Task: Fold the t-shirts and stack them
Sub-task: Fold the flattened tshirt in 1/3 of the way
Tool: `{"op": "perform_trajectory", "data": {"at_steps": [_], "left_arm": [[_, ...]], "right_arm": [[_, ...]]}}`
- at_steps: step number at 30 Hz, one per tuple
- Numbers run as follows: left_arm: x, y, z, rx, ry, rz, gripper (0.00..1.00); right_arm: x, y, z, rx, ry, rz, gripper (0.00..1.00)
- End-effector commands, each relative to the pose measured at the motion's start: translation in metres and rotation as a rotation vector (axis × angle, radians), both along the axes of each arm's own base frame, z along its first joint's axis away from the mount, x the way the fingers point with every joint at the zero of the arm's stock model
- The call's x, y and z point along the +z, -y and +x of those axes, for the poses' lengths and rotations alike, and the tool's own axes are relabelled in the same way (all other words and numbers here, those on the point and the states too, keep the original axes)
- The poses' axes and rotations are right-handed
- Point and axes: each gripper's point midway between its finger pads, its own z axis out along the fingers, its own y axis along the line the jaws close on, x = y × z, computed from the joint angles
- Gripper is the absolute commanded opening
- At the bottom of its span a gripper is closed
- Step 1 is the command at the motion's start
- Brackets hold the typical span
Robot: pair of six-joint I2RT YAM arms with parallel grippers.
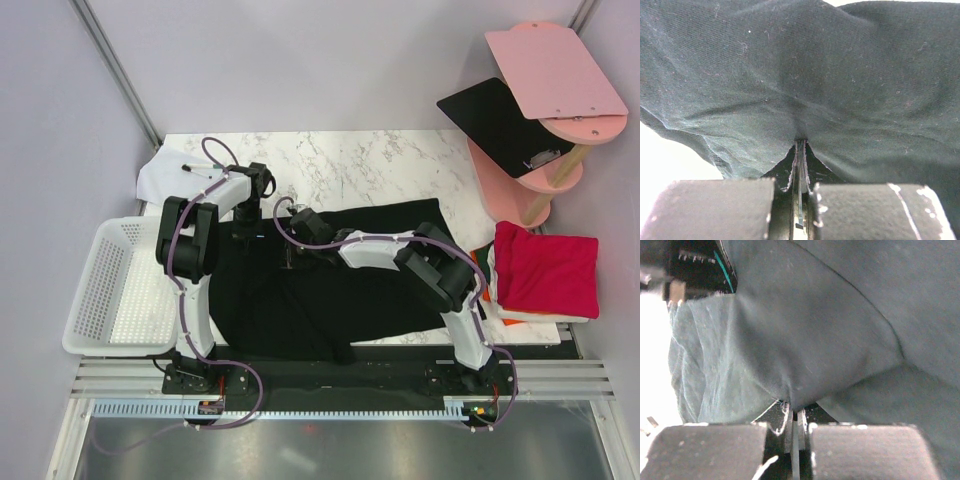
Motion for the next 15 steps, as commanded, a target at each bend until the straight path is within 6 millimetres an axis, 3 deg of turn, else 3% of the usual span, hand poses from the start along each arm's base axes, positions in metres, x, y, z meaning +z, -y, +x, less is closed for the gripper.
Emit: {"op": "perform_trajectory", "data": {"at_steps": [1, 6, 10, 15], "left_arm": [[-0.021, -0.009, 0.002, -0.027, -0.024, 0.049, 0.02], [-0.021, -0.009, 0.002, -0.03, -0.026, 0.056, 0.02], [-0.021, -0.009, 0.002, -0.036, -0.025, 0.067, 0.02], [-0.022, -0.012, 0.001, -0.039, -0.032, 0.089, 0.02]], "right_arm": [[0.056, 0.01, 0.006, -0.04, 0.125, 0.02, 0.0], [0.084, 0.026, 0.014, -0.101, 0.209, 0.019, 0.0], [0.089, 0.025, 0.013, -0.099, 0.22, 0.026, 0.0], [0.099, 0.028, 0.0, -0.069, 0.209, 0.039, 0.0]]}}
